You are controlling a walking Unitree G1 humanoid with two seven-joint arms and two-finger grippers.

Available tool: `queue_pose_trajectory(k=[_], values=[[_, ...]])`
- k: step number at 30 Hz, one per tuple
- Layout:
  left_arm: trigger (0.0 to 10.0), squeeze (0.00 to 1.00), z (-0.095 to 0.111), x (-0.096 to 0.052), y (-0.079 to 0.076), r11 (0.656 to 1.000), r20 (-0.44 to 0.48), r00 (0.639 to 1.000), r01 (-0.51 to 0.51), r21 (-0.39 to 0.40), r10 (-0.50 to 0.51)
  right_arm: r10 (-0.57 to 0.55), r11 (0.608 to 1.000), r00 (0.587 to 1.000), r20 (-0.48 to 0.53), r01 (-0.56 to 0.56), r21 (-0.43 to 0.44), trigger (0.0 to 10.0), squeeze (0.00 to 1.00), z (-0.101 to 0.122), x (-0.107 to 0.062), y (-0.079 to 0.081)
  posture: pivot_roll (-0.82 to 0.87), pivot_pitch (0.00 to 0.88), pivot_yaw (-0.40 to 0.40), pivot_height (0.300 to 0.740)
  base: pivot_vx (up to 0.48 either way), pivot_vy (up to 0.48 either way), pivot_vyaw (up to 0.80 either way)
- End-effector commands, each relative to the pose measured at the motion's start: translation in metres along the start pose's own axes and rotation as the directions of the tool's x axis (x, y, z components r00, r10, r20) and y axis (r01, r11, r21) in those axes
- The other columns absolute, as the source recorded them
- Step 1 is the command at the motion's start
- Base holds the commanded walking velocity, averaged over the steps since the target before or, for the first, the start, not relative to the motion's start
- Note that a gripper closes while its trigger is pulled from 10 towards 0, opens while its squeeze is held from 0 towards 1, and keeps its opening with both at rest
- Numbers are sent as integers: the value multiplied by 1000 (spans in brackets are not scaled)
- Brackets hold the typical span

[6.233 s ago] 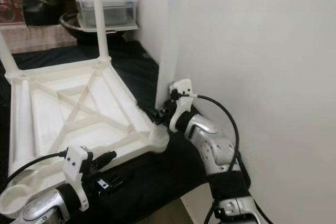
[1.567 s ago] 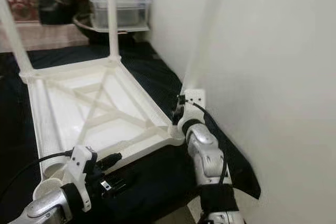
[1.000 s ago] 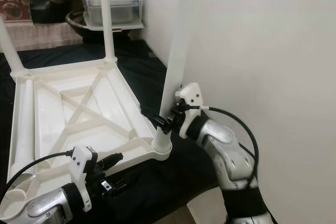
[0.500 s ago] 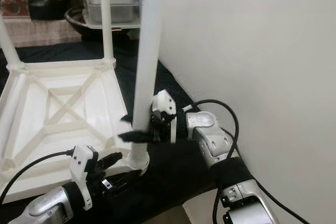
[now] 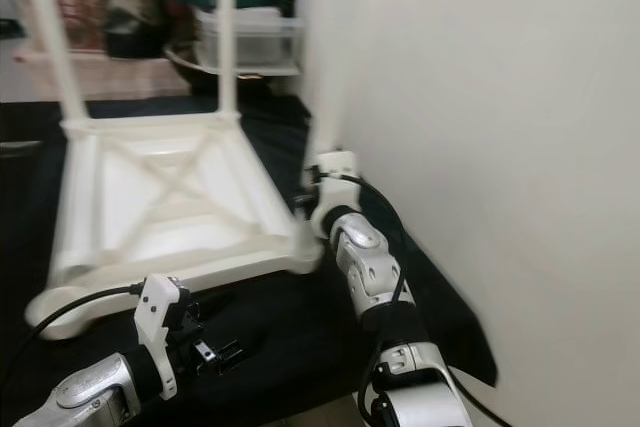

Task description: Building children table

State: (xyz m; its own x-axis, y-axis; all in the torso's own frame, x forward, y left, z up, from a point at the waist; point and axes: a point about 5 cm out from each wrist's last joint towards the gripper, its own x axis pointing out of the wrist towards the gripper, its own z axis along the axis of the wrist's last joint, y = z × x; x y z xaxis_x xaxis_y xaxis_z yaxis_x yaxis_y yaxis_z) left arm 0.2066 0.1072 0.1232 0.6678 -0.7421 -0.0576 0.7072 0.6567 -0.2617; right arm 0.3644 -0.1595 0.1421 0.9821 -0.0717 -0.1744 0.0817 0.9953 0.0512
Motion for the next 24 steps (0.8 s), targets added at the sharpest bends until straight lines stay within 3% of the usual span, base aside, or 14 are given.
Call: queue_pose_trajectory(k=[1, 2, 3, 6, 7, 8, 11, 12, 14, 18, 19, 20, 21, 24], values=[[10000, 0, -2, 1, 0, 1000, -12, 1000, 8, -5, -8, -240, 971, 952, -190, 236, -44, 0, 0, -43, -9, -37, 11, 0, -104, 740, 0, 0, 0], [10000, 0, -2, 1, 0, 1000, -12, 1000, 8, -5, -8, -240, 971, 952, -190, 236, -44, 0, 0, -43, -9, -37, 11, 0, -104, 740, 0, 0, 0], [10000, 0, -2, 0, 1, 1000, -14, 1000, 6, -4, -6, -222, 975, 962, -160, 217, -46, 10000, 0, -37, -10, -28, 9, 0, -101, 740, 0, 0, 0], [10000, 0, -3, -1, 2, 1000, -16, 1000, 4, -4, -4, -116, 993, 988, -97, 116, -10, 10000, 0, -23, -13, -3, 7, 0, -98, 740, 0, 0, 0], [10000, 0, -2, -1, 2, 1000, -15, 1000, 3, -4, -3, -32, 999, 999, -41, 33, 26, 10000, 569, -14, -16, 8, 7, 0, -98, 740, 0, 0, 0], [10000, 0, -2, -1, 2, 1000, -14, 1000, 2, -5, -2, 22, 999, 1000, 0, -22, 50, 10000, 1000, -7, -20, 15, 6, 0, -98, 740, 0, 0, 0], [10000, 0, -2, -1, 3, 1000, -12, 1000, 1, -5, -1, 145, 983, 985, 90, -154, 96, 10000, 1000, 8, -27, 25, 2, 0, -97, 740, 0, 0, 0], [10000, 0, -2, -1, 3, 1000, -12, 1000, 1, -4, -1, 242, 962, 964, 113, -254, 103, 10000, 0, 15, -30, 29, -5, 0, -97, 740, 0, 0, 0], [10000, 0, -2, -1, 3, 1000, -11, 1000, 1, -4, -1, 307, 942, 943, 127, -320, 105, 10000, 0, 20, -32, 31, -5, 0, -97, 740, 0, 0, 0], [10000, 0, -2, 1, 3, 1000, -7, 1000, 6, -6, -6, 711, 690, 674, 200, -723, -15, 10000, 0, 46, -57, 35, -13, 0, -89, 740, 0, 0, 0], [10000, 0, -2, 1, 3, 1000, -7, 1000, 6, -6, -6, 711, 690, 674, 200, -723, -15, 10000, 0, 46, -57, 35, -13, 0, -89, 740, 0, 0, 0], [10000, 0, -2, 1, 3, 1000, -8, 1000, 11, -4, -11, 782, 615, 595, 187, -785, -74, 10000, 0, 49, -61, 33, -15, 0, -89, 740, 0, 0, 0], [10000, 0, -2, 1, 3, 1000, -8, 1000, 11, -4, -11, 782, 615, 595, 187, -785, -74, 10000, 0, 49, -61, 33, -15, 0, -89, 740, 0, 0, 0], [10000, 0, -2, 3, 3, 1000, -12, 1000, 17, 5, -17, 882, 470, 467, 61, -863, -185, 10000, 0, 37, -55, 33, -1, 0, -101, 740, 0, 0, 0]])
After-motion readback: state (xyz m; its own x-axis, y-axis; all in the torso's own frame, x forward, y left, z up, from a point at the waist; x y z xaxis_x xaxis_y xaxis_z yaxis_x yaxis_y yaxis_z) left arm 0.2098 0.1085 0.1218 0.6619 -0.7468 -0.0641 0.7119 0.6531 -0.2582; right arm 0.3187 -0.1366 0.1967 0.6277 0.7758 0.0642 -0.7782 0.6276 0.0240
